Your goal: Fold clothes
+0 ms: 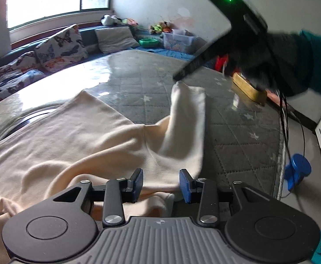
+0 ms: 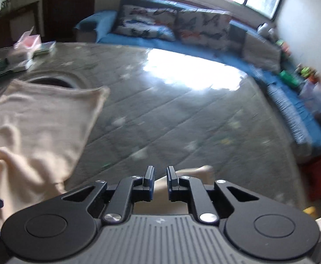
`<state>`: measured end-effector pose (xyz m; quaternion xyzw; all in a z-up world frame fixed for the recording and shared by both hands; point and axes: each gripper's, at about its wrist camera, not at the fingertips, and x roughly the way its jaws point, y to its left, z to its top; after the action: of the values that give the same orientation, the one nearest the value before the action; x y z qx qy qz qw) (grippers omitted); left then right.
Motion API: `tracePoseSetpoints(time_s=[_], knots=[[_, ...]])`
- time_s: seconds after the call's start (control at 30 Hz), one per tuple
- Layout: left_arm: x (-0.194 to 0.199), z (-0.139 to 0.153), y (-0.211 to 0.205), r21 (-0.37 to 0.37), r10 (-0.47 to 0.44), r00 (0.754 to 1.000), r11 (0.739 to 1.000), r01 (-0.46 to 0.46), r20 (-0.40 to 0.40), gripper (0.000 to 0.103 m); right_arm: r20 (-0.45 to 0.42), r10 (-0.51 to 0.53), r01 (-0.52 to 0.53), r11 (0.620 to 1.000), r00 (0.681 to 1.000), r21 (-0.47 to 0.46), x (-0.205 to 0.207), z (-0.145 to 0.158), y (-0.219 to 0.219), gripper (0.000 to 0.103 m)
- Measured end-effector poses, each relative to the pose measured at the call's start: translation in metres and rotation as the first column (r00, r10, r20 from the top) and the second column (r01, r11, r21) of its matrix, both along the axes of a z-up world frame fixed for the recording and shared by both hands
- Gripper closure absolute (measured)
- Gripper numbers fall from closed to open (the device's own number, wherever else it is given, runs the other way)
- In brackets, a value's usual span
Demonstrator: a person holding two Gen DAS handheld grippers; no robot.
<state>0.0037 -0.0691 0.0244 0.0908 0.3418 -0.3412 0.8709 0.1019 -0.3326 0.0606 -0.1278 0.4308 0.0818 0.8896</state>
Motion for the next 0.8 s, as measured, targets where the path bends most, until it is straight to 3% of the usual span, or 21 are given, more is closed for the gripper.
tracePoseSetpoints(time_s=[0.13,0.23,0.6,0.7,0.8], knots=[[-0.004,-0.002,0.006,-0.005,0.02,1.0,1.0,-0.02,-0.008,0.061,-0.044,0.008,-0.006,1.0,0.999,0.03,-0.007,-0.017,0.005,0.092],[-0.007,-0.008,0.004,0.006,0.012,1.0,1.0,-0.012,-0.025,0.061,-0.048,-0.029,0.031,0.999,0.998,0.035,-0.008,-0.024,-0.006,0.08],[-0.015,-0.003,-0.011,0.015,-0.013,1.0,1.0,0.012,0.021,0.059,-0.038,-0.226,0.228,0.971,0.974,0.077,0.011,-0.039,-0.057,0.076],[-0.024,0.0,0.0,0.008,-0.009,1.0,1.0,0.009,0.015,0.059,-0.027,-0.213,0.214,0.976,0.977,0.045,0.009,-0.039,-0.054,0.076],[-0.032,0.003,0.015,-0.004,0.021,1.0,1.0,-0.021,0.003,0.052,-0.021,-0.198,0.198,0.98,0.98,-0.012,0.009,-0.039,-0.048,0.076]])
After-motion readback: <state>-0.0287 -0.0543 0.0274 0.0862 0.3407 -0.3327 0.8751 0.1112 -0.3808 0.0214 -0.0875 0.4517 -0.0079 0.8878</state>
